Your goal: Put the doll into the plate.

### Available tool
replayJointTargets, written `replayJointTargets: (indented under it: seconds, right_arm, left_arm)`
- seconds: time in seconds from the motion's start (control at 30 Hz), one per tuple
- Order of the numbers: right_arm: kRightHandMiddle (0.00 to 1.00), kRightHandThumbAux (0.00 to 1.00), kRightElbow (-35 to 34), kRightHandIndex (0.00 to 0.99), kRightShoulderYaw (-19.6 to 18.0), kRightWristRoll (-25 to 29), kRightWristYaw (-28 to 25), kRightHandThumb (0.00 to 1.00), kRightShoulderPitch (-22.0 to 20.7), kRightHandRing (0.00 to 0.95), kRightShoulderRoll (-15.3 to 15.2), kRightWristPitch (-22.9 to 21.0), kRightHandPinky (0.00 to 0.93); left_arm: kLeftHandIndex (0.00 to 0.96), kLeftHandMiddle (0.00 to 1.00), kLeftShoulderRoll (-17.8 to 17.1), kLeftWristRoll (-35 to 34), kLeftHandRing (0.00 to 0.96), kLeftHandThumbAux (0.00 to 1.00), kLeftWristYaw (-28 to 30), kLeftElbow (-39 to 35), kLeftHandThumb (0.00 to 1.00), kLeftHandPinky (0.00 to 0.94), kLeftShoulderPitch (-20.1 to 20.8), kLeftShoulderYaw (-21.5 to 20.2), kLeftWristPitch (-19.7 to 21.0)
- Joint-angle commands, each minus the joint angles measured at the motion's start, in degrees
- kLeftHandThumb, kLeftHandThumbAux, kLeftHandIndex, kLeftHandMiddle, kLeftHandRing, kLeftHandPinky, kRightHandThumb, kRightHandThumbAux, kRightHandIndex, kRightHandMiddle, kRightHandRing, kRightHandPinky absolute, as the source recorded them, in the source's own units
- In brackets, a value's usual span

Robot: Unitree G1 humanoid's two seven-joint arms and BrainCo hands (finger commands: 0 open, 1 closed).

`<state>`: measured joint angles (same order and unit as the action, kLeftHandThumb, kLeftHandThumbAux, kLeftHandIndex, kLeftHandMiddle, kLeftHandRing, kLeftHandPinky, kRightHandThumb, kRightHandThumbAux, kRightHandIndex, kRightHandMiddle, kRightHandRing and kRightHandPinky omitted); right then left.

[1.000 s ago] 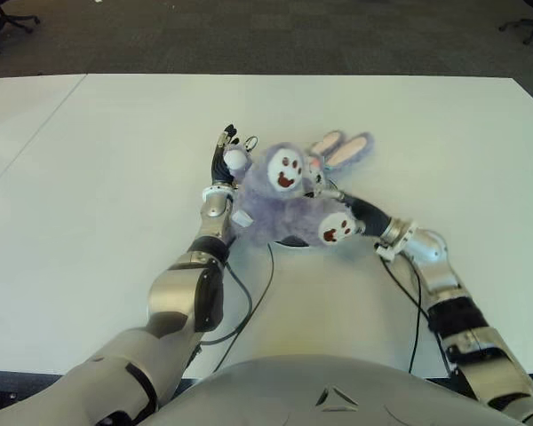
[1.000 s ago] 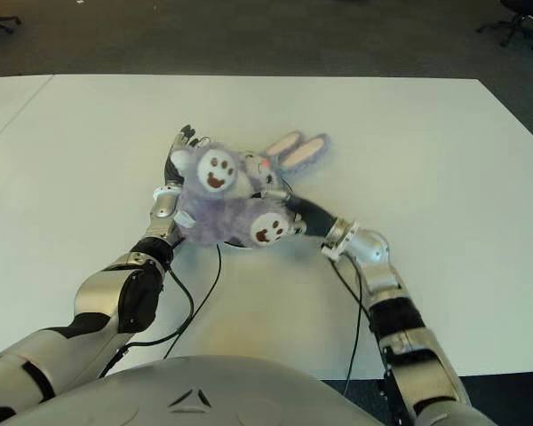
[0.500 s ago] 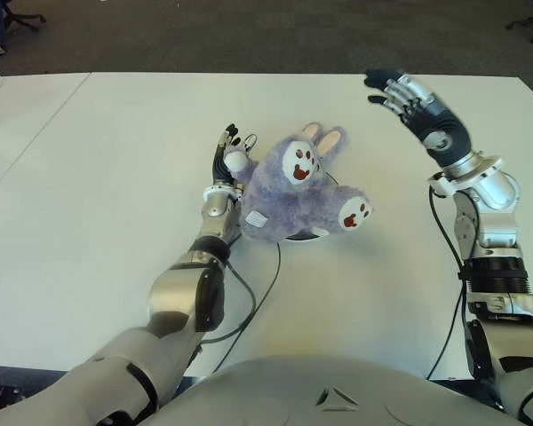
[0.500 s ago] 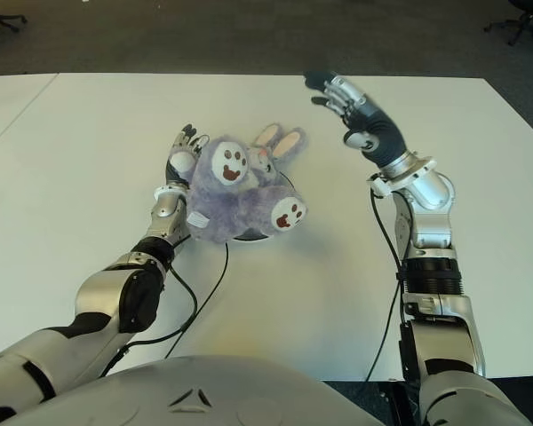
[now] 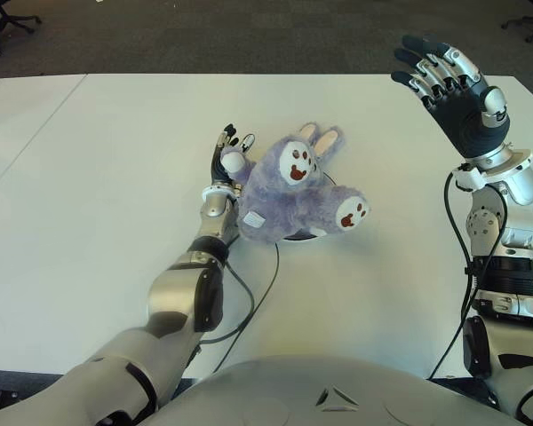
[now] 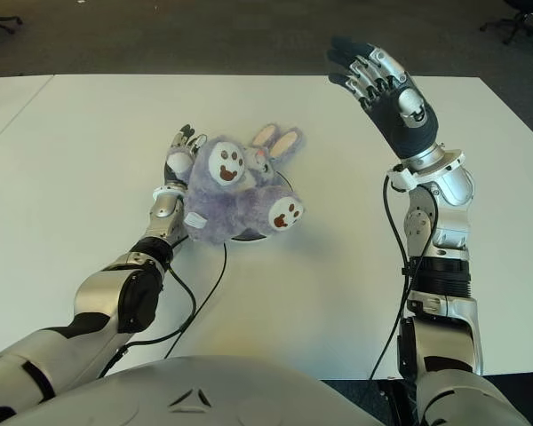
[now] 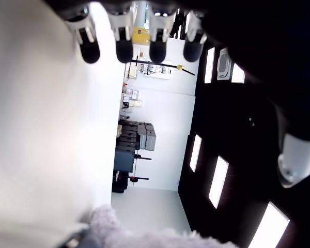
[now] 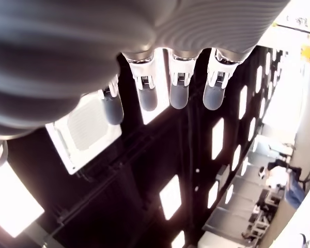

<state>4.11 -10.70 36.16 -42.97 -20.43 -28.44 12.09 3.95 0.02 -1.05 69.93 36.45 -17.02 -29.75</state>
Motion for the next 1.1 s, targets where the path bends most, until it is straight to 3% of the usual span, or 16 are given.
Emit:
replayJointTargets:
  seconds: [0.03,0.3,0.47,0.53,0.7,0.77,0.8,0.87,0.9,0.97,1.03,1.1]
  right_arm:
    - [0.0,0.244,-1.59,0.123,-1.61,2.13,-0.47,0.27,2.19,0.0,0.08,-5.2,0.0]
    - [0.0,0.233,-1.85,0.081,-2.78,1.88,-0.21,0.252,2.31,0.0,1.67,-5.85,0.0]
    - [0.0,0.284,-1.38,0.098,-4.06,3.14,0.67,0.253,2.08,0.0,2.44,-6.91,0.0]
    - [0.0,0.303,1.29,0.097,-4.13,2.43,0.32,0.251,0.78,0.0,3.59,-5.45,0.0]
    - [0.0,0.363,15.85,0.072,-3.09,-1.89,-1.86,0.241,-5.15,0.0,8.83,2.54,0.0]
    - [0.0,0.403,34.11,0.059,-4.88,-3.55,-2.13,0.22,-12.09,0.0,9.24,6.35,0.0]
    - [0.0,0.495,42.59,0.049,-5.92,-4.07,-0.74,0.172,-15.67,0.0,9.39,7.18,0.0]
    - [0.0,0.544,50.28,0.044,-6.86,-4.52,0.91,0.145,-19.08,0.0,9.62,7.92,0.0]
    - [0.0,0.548,54.35,0.044,-7.18,-5.05,3.3,0.143,-20.7,0.0,9.38,7.82,0.0]
    - [0.0,0.644,61.3,0.027,-7.39,-6.42,9.16,0.045,-23.24,0.0,8.81,7.2,0.0]
    - [0.0,0.693,64.19,0.019,-6.62,-8.45,16.22,0.009,-24.23,0.0,8.9,7.6,0.0]
    - [0.0,0.715,65.48,0.016,-6.19,-9.48,19.43,0.0,-24.5,0.0,8.89,8.03,0.0]
  left_arm:
    - [0.0,0.014,1.12,-0.36,0.0,0.525,0.07,7.91,0.0,0.0,-11.69,-0.52,8.39]
    - [0.0,0.015,1.19,-0.35,0.002,0.519,-0.16,7.91,0.0,0.0,-11.73,-0.52,8.56]
    - [0.0,0.019,1.25,-0.36,0.003,0.515,-0.05,7.89,0.0,0.0,-11.95,-0.55,8.07]
    - [0.0,0.019,1.2,-0.37,0.002,0.513,-0.02,7.86,0.0,0.0,-12.01,-0.56,7.81]
    - [0.0,0.016,1.09,-0.12,0.002,0.511,-0.46,7.87,0.0,0.0,-11.81,-0.36,8.13]
    - [0.0,0.015,0.96,0.28,0.002,0.512,-0.72,7.9,0.0,0.0,-11.79,-0.02,8.13]
    - [0.0,0.013,0.93,0.5,0.001,0.511,-0.84,7.9,0.0,0.0,-11.81,0.18,8.09]
    - [0.0,0.012,0.87,0.68,0.001,0.51,-0.91,7.93,0.0,0.0,-11.8,0.34,8.1]
    - [0.0,0.012,0.84,0.77,0.001,0.509,-0.92,7.94,0.0,0.0,-11.81,0.44,8.08]
    - [0.0,0.011,0.79,0.93,0.0,0.504,-1.03,7.94,0.0,0.0,-11.88,0.55,7.75]
    - [0.0,0.01,0.72,1.22,0.0,0.503,-1.23,7.94,0.0,0.0,-11.87,0.8,7.63]
    - [0.0,0.013,0.62,1.33,0.0,0.506,-1.32,7.96,0.0,0.0,-11.81,0.92,7.9]
